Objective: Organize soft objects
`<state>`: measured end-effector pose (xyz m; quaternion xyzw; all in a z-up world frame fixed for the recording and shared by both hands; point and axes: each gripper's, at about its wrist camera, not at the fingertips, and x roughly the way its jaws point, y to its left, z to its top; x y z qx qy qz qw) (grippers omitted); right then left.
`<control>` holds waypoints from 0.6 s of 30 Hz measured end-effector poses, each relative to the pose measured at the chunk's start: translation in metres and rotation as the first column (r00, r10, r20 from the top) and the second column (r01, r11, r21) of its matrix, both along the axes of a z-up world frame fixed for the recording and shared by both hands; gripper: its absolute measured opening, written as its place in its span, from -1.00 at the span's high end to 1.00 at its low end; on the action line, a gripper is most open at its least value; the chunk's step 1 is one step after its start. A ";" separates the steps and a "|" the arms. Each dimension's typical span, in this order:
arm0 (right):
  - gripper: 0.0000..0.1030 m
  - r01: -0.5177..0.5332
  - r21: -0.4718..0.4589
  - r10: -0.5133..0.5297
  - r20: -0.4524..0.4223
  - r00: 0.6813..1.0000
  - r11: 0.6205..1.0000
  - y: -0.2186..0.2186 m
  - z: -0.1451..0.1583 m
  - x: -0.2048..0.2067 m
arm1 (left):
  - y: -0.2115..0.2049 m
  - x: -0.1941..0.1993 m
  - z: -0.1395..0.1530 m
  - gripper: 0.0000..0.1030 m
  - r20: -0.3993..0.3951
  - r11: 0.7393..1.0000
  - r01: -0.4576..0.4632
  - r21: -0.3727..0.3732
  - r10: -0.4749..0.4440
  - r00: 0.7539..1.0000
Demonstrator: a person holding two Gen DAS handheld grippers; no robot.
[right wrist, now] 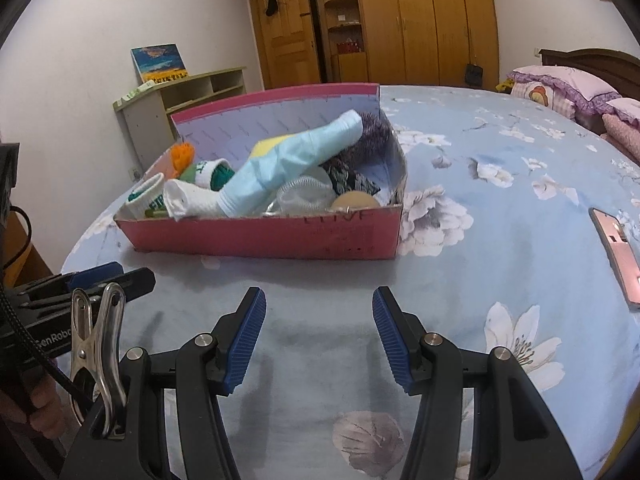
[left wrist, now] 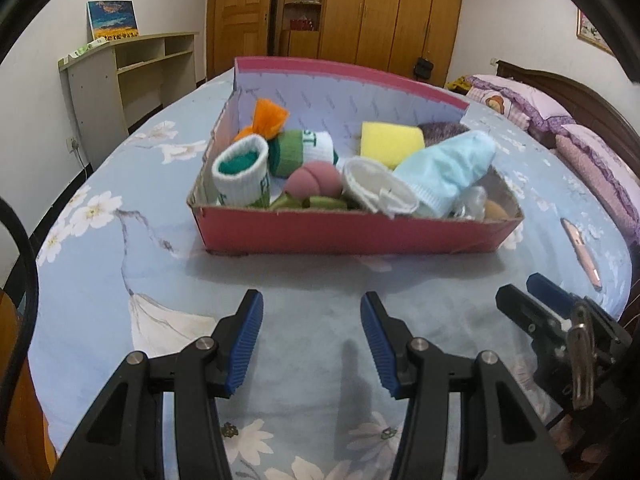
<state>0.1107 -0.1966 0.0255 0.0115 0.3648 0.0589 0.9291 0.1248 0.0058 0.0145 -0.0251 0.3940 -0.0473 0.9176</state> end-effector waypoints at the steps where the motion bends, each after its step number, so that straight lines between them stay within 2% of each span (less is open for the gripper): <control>1: -0.11 0.000 -0.001 0.000 -0.003 1.000 1.000 0.000 -0.001 0.001 | 0.000 0.001 -0.002 -0.04 -0.003 1.000 -0.001 0.001 0.001 1.000; 8: -0.11 -0.001 -0.023 0.001 -0.029 1.000 1.000 0.004 -0.012 0.008 | 0.003 0.012 -0.020 -0.04 -0.041 1.000 -0.019 0.006 0.019 0.999; 18: -0.11 0.015 -0.033 -0.018 -0.091 0.996 0.999 0.004 -0.030 0.017 | 0.003 0.012 -0.028 -0.11 -0.025 1.000 -0.007 0.005 0.007 1.000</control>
